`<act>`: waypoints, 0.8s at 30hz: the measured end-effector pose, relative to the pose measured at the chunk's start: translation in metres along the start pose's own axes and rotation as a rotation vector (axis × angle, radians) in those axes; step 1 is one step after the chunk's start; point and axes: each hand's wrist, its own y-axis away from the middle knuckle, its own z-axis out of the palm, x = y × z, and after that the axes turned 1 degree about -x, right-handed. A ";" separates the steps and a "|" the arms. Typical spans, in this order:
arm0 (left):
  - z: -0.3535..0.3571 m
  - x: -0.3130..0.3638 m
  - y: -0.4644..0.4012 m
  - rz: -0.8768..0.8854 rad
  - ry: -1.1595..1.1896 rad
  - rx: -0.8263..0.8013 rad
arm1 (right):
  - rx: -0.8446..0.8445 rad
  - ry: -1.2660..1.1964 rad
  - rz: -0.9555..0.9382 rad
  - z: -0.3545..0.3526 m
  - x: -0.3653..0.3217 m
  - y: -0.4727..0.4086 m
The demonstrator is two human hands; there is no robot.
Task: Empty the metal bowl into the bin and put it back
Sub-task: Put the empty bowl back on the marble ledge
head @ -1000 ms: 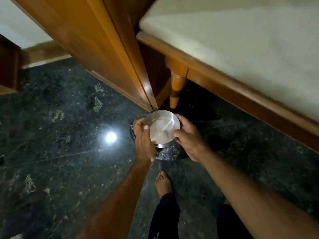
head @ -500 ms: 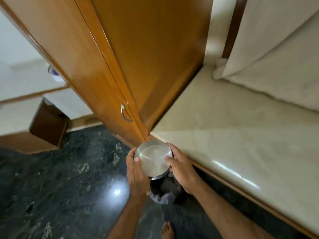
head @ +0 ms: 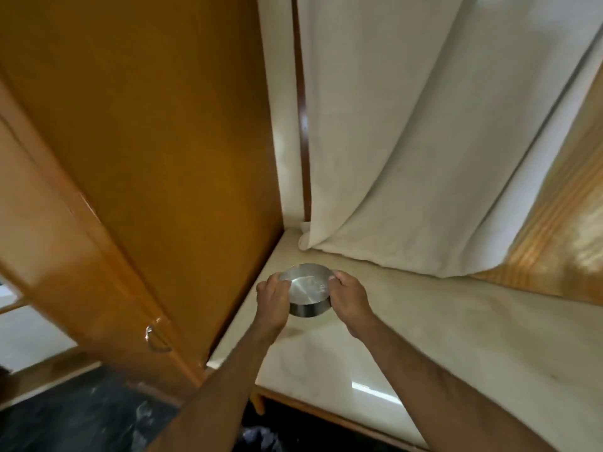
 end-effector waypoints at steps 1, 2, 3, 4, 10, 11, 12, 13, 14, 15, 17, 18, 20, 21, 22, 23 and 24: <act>0.005 -0.001 -0.006 0.003 -0.056 -0.082 | 0.048 0.019 0.010 -0.004 0.006 -0.005; 0.007 -0.004 -0.010 0.011 -0.116 -0.156 | 0.083 0.045 0.013 -0.006 0.011 -0.007; 0.009 -0.008 -0.013 0.025 -0.185 -0.227 | 0.111 0.068 0.012 -0.007 0.017 -0.009; 0.012 -0.014 -0.014 0.042 -0.265 -0.289 | 0.129 0.087 0.012 -0.008 0.027 -0.011; 0.027 -0.069 -0.013 0.107 -0.418 -0.368 | 0.000 0.204 0.042 -0.004 0.081 -0.014; 0.029 -0.081 -0.012 0.107 -0.434 -0.367 | -0.061 0.241 0.056 -0.002 0.090 -0.015; 0.029 -0.088 -0.012 0.110 -0.454 -0.361 | -0.122 0.278 0.074 -0.001 0.095 -0.016; 0.029 -0.096 -0.011 0.111 -0.461 -0.358 | -0.189 0.317 0.108 -0.001 0.101 -0.017; 0.029 -0.102 -0.011 0.101 -0.477 -0.357 | -0.248 0.351 0.143 -0.002 0.106 -0.019; 0.030 -0.109 -0.012 0.104 -0.499 -0.354 | -0.297 0.389 0.177 -0.003 0.110 -0.021; 0.032 -0.120 -0.013 0.084 -0.544 -0.340 | -0.386 0.478 0.205 -0.002 0.121 -0.023; 0.032 -0.123 -0.012 0.079 -0.571 -0.327 | -0.413 0.534 0.185 -0.002 0.125 -0.024; 0.035 -0.128 -0.011 0.093 -0.619 -0.311 | -0.429 0.573 0.162 0.000 0.133 -0.025; 0.036 -0.128 -0.010 0.109 -0.621 -0.304 | -0.437 0.556 0.158 0.001 0.134 -0.026; 0.037 -0.128 -0.009 0.106 -0.623 -0.301 | -0.438 0.546 0.162 0.002 0.137 -0.027; 0.038 -0.129 -0.009 0.121 -0.619 -0.297 | -0.428 0.548 0.152 0.003 0.139 -0.028; 0.037 -0.126 -0.007 0.113 -0.628 -0.302 | -0.413 0.571 0.139 0.004 0.137 -0.028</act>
